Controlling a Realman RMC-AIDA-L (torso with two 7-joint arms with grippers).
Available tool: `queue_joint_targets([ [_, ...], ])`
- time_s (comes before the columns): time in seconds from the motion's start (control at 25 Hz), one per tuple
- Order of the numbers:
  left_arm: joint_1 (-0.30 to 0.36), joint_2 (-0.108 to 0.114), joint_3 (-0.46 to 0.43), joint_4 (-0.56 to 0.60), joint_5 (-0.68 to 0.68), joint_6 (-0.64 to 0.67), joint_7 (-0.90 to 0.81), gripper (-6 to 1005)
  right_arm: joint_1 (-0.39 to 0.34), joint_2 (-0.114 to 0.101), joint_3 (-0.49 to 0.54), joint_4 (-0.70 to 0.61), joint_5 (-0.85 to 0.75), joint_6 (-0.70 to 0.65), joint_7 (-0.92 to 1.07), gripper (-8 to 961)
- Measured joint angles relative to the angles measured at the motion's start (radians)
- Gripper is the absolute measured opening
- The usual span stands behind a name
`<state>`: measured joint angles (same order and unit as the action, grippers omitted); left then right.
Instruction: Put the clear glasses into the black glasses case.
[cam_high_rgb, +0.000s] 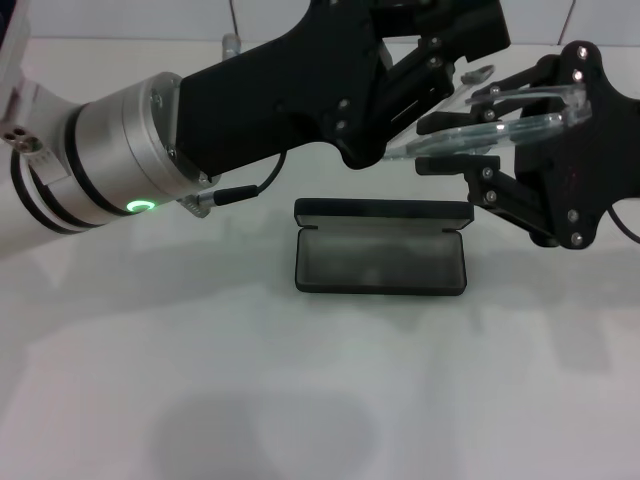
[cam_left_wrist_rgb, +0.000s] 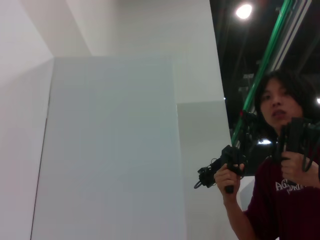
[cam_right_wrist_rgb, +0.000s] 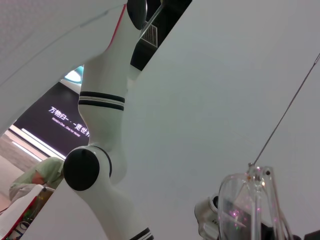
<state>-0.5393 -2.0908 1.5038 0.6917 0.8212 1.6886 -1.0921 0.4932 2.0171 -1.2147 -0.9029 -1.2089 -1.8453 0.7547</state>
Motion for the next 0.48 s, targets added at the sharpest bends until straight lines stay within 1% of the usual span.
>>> queue_joint_targets([
  [0.32,0.003,0.001,-0.01,0.001,0.001,0.004,-0.003,152,-0.008,0.0,0.003,-0.001,0.0,-0.001,0.0,118],
  [0.48,-0.007,0.001,-0.005,0.002,0.026,0.013,-0.006,152,-0.009,-0.001,0.008,0.004,0.0,0.011,0.0,118],
])
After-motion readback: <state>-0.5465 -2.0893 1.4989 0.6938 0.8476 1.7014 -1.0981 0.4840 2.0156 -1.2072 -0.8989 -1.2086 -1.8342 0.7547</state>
